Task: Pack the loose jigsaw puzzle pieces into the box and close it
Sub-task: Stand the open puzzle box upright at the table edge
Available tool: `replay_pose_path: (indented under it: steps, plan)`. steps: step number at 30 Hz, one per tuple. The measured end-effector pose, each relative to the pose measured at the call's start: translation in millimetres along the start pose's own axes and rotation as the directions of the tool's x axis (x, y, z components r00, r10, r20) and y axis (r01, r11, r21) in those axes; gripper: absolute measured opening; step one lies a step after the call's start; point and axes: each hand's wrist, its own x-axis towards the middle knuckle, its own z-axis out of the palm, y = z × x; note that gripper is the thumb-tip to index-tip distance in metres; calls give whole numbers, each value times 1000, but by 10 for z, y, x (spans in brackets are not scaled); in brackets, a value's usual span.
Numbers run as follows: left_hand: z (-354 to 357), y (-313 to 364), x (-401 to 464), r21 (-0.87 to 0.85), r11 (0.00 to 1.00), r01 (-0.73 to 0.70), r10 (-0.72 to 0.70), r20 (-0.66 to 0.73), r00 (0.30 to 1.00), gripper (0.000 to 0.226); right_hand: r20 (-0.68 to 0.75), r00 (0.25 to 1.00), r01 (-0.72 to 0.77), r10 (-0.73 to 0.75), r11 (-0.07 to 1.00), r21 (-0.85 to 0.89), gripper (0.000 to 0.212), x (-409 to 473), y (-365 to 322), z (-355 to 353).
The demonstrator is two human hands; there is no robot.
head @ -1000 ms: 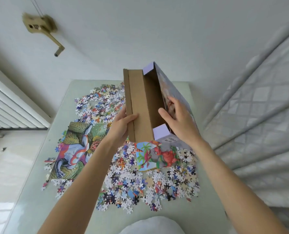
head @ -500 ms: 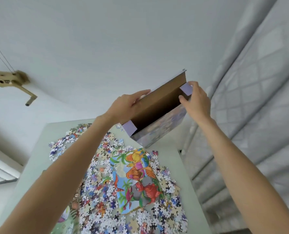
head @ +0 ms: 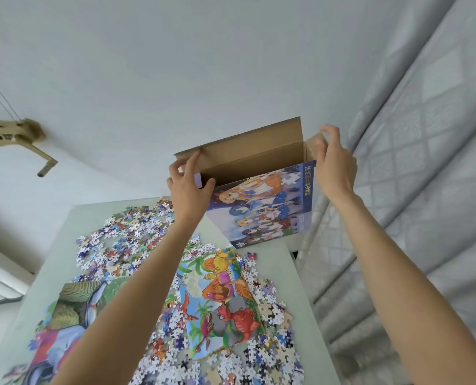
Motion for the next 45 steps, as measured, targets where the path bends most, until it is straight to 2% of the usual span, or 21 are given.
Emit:
replay_pose_path:
  steps: [3,6,8,13,15,19,24,26,29,33,36,38,40,41,43,45]
  plan:
    - [-74,-49,129,-49,998,-34,36,44,998,55,54,998,22,-27,996,89,34,39,85,5]
    - [-166,-62,212,-118,993,-21,28,57,998,46,203,979,-82,22,952,294,35,26,135,53]
    - [-176,-84,258,-80,996,-40,47,81,996,46,305,952,-149,27,911,384,48,-11,156,142]
    - [-77,-27,395,-31,999,34,-30,142,989,50,292,947,-273,130,804,527,70,51,197,327]
    - [-77,17,496,-42,999,2,2,100,995,51,292,943,-301,161,789,536,76,156,220,355]
    - [-71,-21,832,-61,997,-54,56,21,998,52,315,940,-293,130,779,554,87,359,244,515]
    - [69,-206,1088,-29,999,-18,20,58,998,53,360,921,-332,148,782,528,92,417,271,895]
    - [165,-288,1151,-128,991,34,-21,106,994,52,375,912,-351,167,792,500,92,437,319,1028]
    - [278,-392,1284,-387,911,140,-94,135,986,49,377,905,-365,197,814,452,94,474,411,1158]
    - [425,-507,1346,-369,916,156,-104,155,982,34,407,887,-384,218,839,387,97,603,418,1210]
    - [532,-583,1335,-236,968,90,-81,46,996,27,401,894,-337,200,890,308,80,692,383,1252]
    - [500,-565,1370,-123,988,-89,81,-69,994,25,360,909,-293,208,935,199,74,696,365,1252]
    - [442,-480,1430,29,955,-295,296,-56,954,30,238,952,-205,193,978,30,70,674,355,1220]
    - [424,-420,1456,102,924,-368,370,-7,929,31,151,978,-139,144,989,-46,66,668,352,1192]
    - [445,-312,1498,229,874,-429,419,93,903,28,-32,998,46,-50,990,-133,53,694,352,1139]
    - [522,-238,1514,322,835,-446,416,162,895,30,-120,946,278,-303,942,-187,35,757,312,1085]
